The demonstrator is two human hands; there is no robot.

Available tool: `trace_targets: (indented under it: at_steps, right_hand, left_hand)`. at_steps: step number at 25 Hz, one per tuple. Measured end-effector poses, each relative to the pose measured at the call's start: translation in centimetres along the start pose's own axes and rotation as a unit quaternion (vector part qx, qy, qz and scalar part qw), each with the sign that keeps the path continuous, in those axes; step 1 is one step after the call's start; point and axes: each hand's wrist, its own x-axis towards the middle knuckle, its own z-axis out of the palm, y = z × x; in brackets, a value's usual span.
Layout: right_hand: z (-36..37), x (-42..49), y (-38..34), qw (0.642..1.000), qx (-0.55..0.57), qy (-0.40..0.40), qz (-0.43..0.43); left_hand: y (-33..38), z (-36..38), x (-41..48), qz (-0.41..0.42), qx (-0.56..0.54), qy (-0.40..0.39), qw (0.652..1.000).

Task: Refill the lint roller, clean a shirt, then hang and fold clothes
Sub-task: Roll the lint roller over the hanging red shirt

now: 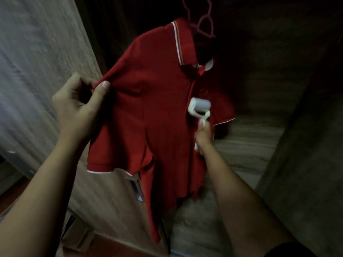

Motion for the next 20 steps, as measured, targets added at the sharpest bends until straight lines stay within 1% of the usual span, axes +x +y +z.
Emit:
trace_targets:
  at_steps: [1, 2, 3, 4, 5, 6, 7, 9, 10, 11, 12, 14, 16, 17, 18, 20]
  right_hand:
    - [1.4, -1.3, 3.2, 0.999, -0.017, -0.032, 0.027]
    - [2.6, -3.3, 6.5, 0.993, -0.038, -0.086, 0.071]
    - [3.3, -6.3, 9.4, 0.980, -0.073, -0.144, 0.121]
    - [3.4, -9.2, 11.6, 0.963, -0.086, -0.197, 0.162]
    - [3.3, -11.1, 12.8, 0.952, -0.077, -0.227, 0.188]
    - [2.9, -12.1, 12.5, 0.951, -0.053, -0.231, 0.199]
    - [2.7, -11.3, 11.8, 0.962, -0.053, -0.206, 0.170]
    - [1.8, -7.0, 8.9, 0.986, -0.041, -0.116, 0.111]
    - [1.1, -4.1, 6.6, 0.993, -0.013, -0.080, 0.090]
    - [0.5, -0.8, 4.6, 0.996, 0.001, -0.060, 0.066]
    - [-0.2, 1.9, 2.5, 0.997, 0.002, -0.054, 0.048]
    - [-0.9, 4.2, 0.0, 0.998, -0.013, -0.060, 0.027]
    - [-0.2, 3.2, 1.5, 0.997, -0.034, -0.066, 0.004]
    - [0.3, 1.7, 3.6, 0.996, -0.037, -0.080, -0.002]
    - [1.1, -0.4, 6.5, 0.994, -0.042, -0.102, 0.016]
    - [2.0, -5.0, 12.7, 0.983, -0.083, -0.143, 0.082]
  left_hand:
    - [0.0, 0.0, 0.0, 0.003, 0.001, -0.001, 1.000]
    - [0.0, 0.0, 0.0, 0.004, 0.001, -0.002, 1.000]
    - [-0.1, 0.0, 0.0, 0.002, 0.000, -0.002, 1.000]
    - [-0.1, -0.1, 0.0, 0.000, -0.001, -0.001, 1.000]
    - [-0.1, 0.0, 0.0, -0.001, -0.001, 0.001, 1.000]
    - [-0.2, 0.0, 0.1, -0.001, 0.002, 0.003, 1.000]
    - [-0.2, 0.0, 0.1, 0.001, 0.008, 0.003, 1.000]
    - [-0.1, 0.0, 0.1, -0.002, 0.021, 0.004, 1.000]
    - [0.0, 0.0, 0.0, -0.005, 0.021, 0.005, 1.000]
    - [0.0, 0.0, 0.0, -0.008, 0.018, 0.006, 1.000]
    - [0.1, 0.1, -0.1, -0.010, 0.016, 0.010, 1.000]
    - [0.2, 0.1, -0.1, -0.010, 0.015, 0.013, 1.000]
    - [0.2, 0.1, 0.0, -0.007, 0.021, 0.010, 1.000]
    - [0.0, 0.1, 0.0, -0.008, 0.024, 0.010, 1.000]
    - [-0.1, 0.1, 0.0, -0.009, 0.024, 0.009, 1.000]
    - [-0.2, 0.0, 0.0, -0.010, 0.013, 0.006, 1.000]
